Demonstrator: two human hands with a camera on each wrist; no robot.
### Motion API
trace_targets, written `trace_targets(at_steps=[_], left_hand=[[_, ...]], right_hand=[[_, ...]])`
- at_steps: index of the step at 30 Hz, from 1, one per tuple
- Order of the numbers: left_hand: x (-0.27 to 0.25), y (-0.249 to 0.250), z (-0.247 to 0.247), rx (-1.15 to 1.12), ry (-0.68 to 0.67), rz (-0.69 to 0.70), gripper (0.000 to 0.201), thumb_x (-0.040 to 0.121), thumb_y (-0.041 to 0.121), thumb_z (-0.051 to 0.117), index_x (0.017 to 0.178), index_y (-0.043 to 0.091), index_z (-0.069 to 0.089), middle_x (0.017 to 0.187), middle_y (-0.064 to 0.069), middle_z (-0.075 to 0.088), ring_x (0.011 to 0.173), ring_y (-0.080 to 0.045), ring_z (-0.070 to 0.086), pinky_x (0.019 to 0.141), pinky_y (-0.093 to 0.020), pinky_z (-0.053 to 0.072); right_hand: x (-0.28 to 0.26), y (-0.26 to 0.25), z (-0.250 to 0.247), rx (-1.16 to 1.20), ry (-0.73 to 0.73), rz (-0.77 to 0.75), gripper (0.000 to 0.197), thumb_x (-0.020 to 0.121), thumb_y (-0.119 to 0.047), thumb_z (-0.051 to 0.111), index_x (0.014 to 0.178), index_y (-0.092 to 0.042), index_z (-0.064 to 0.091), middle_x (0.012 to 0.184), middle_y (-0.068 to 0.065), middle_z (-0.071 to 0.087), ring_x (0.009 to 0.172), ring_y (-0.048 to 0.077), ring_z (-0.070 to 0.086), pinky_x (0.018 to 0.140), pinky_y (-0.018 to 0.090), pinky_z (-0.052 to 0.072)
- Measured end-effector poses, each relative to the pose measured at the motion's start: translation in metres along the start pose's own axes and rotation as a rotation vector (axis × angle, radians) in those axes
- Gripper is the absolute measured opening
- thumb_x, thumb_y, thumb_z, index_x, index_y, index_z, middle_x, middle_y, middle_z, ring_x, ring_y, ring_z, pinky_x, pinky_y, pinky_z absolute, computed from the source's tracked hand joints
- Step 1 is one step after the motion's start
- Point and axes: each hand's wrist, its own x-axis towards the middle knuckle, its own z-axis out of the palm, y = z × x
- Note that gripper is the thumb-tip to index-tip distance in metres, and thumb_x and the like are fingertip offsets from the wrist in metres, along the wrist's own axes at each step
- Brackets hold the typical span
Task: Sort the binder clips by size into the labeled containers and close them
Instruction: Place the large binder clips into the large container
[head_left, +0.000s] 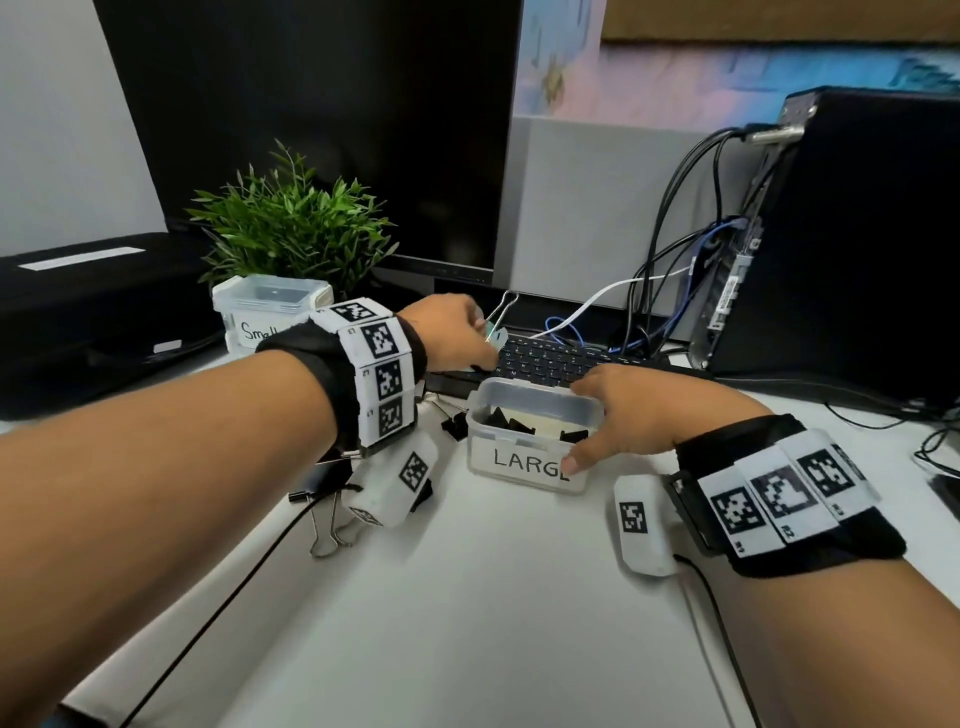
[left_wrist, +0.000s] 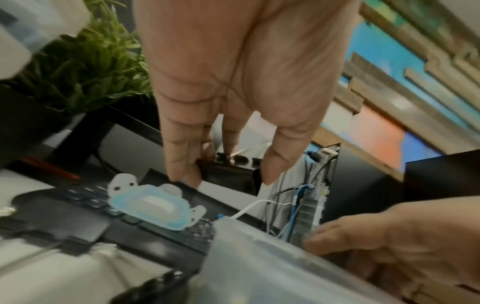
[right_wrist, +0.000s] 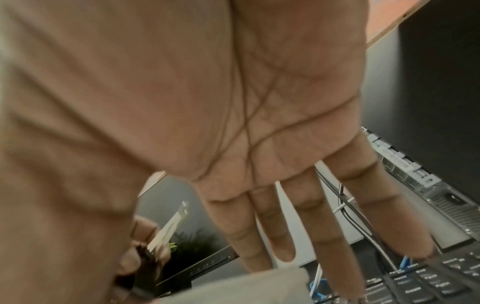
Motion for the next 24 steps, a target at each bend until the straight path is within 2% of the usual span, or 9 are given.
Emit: trace_targets(at_steps=[2,5,9,12,14,15,17,20,24], left_hand=[[-0.005,0.012,0.000,-0.142,0.014,0.070,0.028,0.074,0.030,0.073,0.091,0.018,0.054,0.078,0.008,0.054,0.071,-0.012,0.050,0.059,-0.022,0.042],[-0.011,0.023,0.003,-0.290,-0.066,0.134,0.034,0.071,0.029,0.078,0.096,0.017,0.058,0.086,0.003,0.062,0.077,-0.013,0.056,0.074,-0.030,0.049],[-0.017,0.025,0.010,-0.548,-0.256,0.171,0.036,0.071,0.010,0.079,0.097,0.016,0.055,0.097,-0.017,0.068,0.086,-0.024,0.061,0.091,-0.044,0.049],[-0.016,0.019,0.013,-0.705,-0.305,0.168,0.031,0.077,0.003,0.073,0.098,0.013,0.054,0.087,-0.011,0.065,0.080,-0.019,0.062,0.084,-0.035,0.053],[-0.017,0.015,0.014,-0.787,-0.346,0.155,0.027,0.081,0.001,0.068,0.100,0.011,0.053,0.078,-0.003,0.062,0.070,-0.012,0.062,0.076,-0.027,0.052],[-0.017,0.013,0.016,-0.786,-0.361,0.153,0.025,0.082,0.003,0.068,0.101,0.010,0.054,0.079,-0.003,0.063,0.070,-0.013,0.061,0.078,-0.029,0.051],[-0.015,0.010,0.018,-0.536,-0.337,0.189,0.029,0.081,0.017,0.072,0.106,0.011,0.058,0.095,-0.003,0.066,0.083,-0.018,0.062,0.088,-0.033,0.050],[-0.018,0.008,0.023,0.192,-0.247,0.290,0.041,0.082,0.042,0.067,0.119,0.026,0.058,0.121,0.008,0.058,0.108,-0.014,0.056,0.095,-0.032,0.046],[-0.018,0.004,0.028,0.376,-0.404,0.331,0.042,0.088,0.061,0.042,0.119,0.037,0.058,0.119,0.006,0.060,0.109,-0.016,0.054,0.098,-0.037,0.044]], right_hand=[[0.000,0.001,-0.002,0.029,0.021,-0.004,0.100,0.063,-0.069,0.068,0.144,-0.019,0.036,0.148,-0.004,0.034,0.131,0.021,0.040,0.108,0.040,0.036],[-0.002,0.000,-0.005,0.124,0.119,-0.032,0.093,0.071,-0.065,0.065,0.145,-0.018,0.036,0.152,-0.003,0.030,0.134,0.019,0.038,0.109,0.036,0.034],[-0.003,-0.006,-0.006,0.387,0.252,-0.128,0.063,0.078,-0.049,0.069,0.134,-0.026,0.050,0.127,-0.004,0.060,0.114,0.014,0.056,0.100,0.033,0.044],[-0.003,-0.009,-0.004,0.506,0.273,-0.193,0.038,0.081,-0.034,0.071,0.118,-0.029,0.062,0.108,-0.006,0.069,0.103,0.013,0.062,0.094,0.031,0.047],[-0.001,-0.008,-0.003,0.582,0.265,-0.202,0.039,0.078,-0.028,0.075,0.115,-0.031,0.064,0.105,-0.009,0.070,0.102,0.010,0.063,0.095,0.030,0.047],[0.000,-0.008,-0.002,0.593,0.264,-0.190,0.043,0.075,-0.026,0.078,0.116,-0.030,0.064,0.106,-0.010,0.069,0.102,0.010,0.063,0.094,0.029,0.047],[0.003,-0.005,-0.001,0.538,0.274,-0.132,0.052,0.073,-0.025,0.080,0.121,-0.027,0.061,0.110,-0.010,0.066,0.102,0.010,0.061,0.089,0.026,0.046],[0.002,-0.003,-0.001,0.343,0.255,-0.028,0.058,0.074,-0.026,0.079,0.126,-0.024,0.056,0.112,-0.004,0.063,0.099,0.014,0.058,0.083,0.027,0.045],[-0.001,-0.003,-0.001,0.264,0.190,-0.006,0.064,0.073,-0.028,0.079,0.131,-0.030,0.051,0.118,-0.005,0.062,0.100,0.014,0.056,0.086,0.026,0.044]])
